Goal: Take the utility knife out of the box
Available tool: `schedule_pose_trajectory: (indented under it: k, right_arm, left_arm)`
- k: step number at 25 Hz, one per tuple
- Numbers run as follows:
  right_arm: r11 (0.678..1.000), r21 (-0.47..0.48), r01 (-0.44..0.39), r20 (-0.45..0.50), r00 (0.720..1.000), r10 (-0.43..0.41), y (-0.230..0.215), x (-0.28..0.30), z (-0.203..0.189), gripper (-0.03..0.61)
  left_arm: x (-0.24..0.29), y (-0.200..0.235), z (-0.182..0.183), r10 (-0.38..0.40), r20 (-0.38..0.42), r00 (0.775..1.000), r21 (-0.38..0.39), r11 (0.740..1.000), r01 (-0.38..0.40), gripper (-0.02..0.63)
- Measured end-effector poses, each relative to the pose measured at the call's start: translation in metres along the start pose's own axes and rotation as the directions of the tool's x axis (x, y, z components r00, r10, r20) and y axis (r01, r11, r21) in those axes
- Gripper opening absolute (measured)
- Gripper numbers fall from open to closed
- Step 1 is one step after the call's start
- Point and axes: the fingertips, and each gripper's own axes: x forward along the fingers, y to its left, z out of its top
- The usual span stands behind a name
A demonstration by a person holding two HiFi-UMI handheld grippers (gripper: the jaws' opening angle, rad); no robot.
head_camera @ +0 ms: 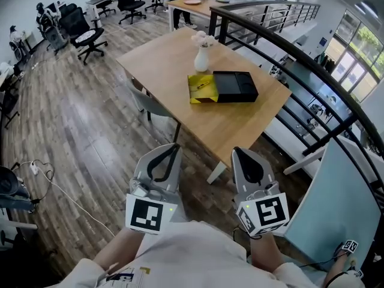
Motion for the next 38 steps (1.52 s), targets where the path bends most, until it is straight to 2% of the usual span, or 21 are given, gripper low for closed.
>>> schedule_pose_trajectory:
  k: [6,19,27,33,38]
  right_arm:
    - [1.0,0.004,0.0,-0.026,1.0,0.0,-0.013,0.06,-0.004,0.002]
    - [0.999,0.012,0.036,-0.08,0.996,-0.035,-0.065,0.226,0.009,0.002]
    - [0.995,0.01,0.095,-0.096,0.991,-0.093,-0.09,0.32,0.019,0.001]
    - [0.993,-0.014,0.116,-0.096,0.989,-0.117,-0.101,0.376,0.022,0.002]
    - [0.99,0.008,0.139,-0.122,0.983,-0.137,-0.118,0.401,0.015,0.002]
  left_arm:
    - [0.048,0.036,-0.016,-0.021,-0.018,1.0,-0.016,1.0,0.021,0.002]
    - [0.189,0.145,-0.042,-0.09,-0.048,0.995,-0.032,0.996,0.089,0.002]
    - [0.271,0.207,-0.053,-0.183,-0.024,0.983,0.005,0.983,0.183,0.002]
    - [0.317,0.24,-0.064,-0.232,-0.019,0.973,-0.019,0.973,0.232,0.002]
    - [0.344,0.253,-0.076,-0.249,-0.026,0.968,-0.042,0.968,0.248,0.002]
